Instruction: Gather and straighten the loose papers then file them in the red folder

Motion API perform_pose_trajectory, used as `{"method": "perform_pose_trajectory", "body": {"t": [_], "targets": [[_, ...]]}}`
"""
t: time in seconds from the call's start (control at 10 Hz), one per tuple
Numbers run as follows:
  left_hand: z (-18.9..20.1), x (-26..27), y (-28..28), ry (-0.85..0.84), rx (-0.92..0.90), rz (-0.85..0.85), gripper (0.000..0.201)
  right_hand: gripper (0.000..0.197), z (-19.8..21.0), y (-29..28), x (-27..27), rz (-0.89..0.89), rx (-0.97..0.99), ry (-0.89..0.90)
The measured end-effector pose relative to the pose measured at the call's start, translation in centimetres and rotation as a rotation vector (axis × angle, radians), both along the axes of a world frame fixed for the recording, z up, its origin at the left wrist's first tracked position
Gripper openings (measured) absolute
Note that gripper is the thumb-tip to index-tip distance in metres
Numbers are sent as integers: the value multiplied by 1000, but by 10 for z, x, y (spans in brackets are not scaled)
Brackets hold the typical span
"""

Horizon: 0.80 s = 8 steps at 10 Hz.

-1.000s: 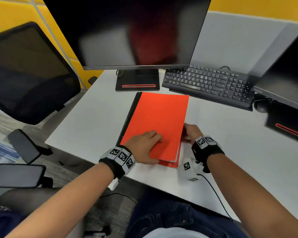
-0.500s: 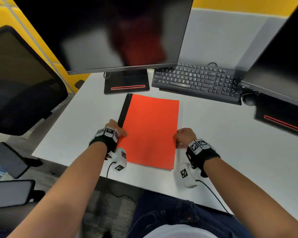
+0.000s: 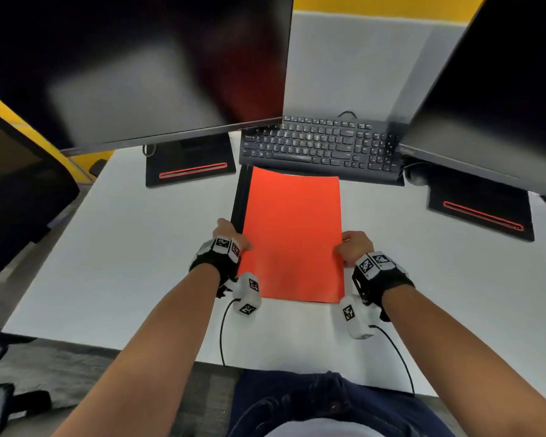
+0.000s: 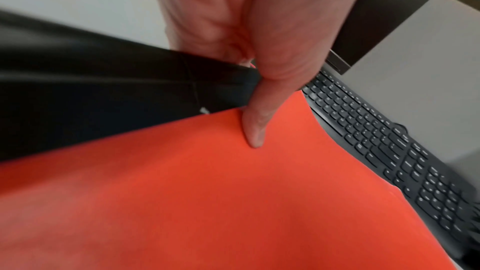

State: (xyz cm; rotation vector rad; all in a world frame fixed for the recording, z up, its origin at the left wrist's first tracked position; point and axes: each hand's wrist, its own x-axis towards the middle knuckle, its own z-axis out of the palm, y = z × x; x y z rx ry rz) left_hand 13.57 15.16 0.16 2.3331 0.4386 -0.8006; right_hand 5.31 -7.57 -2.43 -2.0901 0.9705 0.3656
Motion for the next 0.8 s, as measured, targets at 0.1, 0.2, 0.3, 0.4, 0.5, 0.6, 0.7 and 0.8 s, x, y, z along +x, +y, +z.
{"method": "perform_pose_trajectory", "body": {"t": [0.1,0.2,0.3,0.4,0.5,0.6,0.7,0.8], "targets": [[1,6,-27,-19,10,-21,77,32,-1,-19,-1,-59,-21,-2],[0,8,-39,2,39,-30,82,31,-4,-32,1,-94,-20,6],[1,11,-41,4,78,-49,84,30,-5,-35,1,-84,-17,15],[4,13,-45,8,133,-65,82,28,-1,-33,-4,-21,-13,-2],[3,12,-49,48,179,-68,86,27,-2,-38,-3,0,-8,-29],[6,8,-54,44,193,-55,91,28,0,-42,-5,48,-4,-21],[4,3,-60,21,190,0,90,26,2,-48,-9,133,-9,2],[0,-3,-70,-99,317,-27,72,29,6,-56,-14,205,-58,25]]}}
